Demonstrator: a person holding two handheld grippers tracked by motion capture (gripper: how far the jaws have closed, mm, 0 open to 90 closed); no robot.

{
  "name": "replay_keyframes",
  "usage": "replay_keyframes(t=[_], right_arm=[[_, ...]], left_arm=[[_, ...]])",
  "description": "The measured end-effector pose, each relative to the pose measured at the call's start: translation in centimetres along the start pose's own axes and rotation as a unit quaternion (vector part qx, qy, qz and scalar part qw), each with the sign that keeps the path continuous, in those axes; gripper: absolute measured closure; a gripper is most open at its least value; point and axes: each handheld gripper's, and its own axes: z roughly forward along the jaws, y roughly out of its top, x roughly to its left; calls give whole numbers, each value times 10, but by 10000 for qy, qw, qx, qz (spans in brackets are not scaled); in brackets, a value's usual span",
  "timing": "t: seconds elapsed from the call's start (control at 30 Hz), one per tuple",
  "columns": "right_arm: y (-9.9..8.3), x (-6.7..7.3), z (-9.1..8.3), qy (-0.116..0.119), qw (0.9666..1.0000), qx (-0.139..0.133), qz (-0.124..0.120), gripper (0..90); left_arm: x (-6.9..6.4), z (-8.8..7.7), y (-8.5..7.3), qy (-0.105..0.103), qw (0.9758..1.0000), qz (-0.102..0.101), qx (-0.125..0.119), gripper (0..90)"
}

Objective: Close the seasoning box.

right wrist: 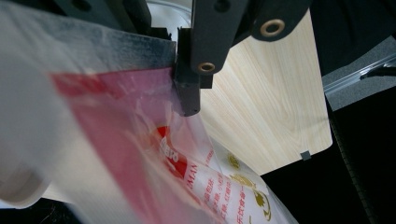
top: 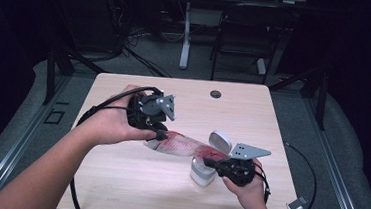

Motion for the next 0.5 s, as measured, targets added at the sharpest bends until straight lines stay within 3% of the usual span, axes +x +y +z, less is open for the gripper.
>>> replay_keyframes(t=[0.5], right_arm=[[-2,-1,0,20,10000,3,29,875]], left_arm=[[1,-1,3,-8,10000,42,-35,767]])
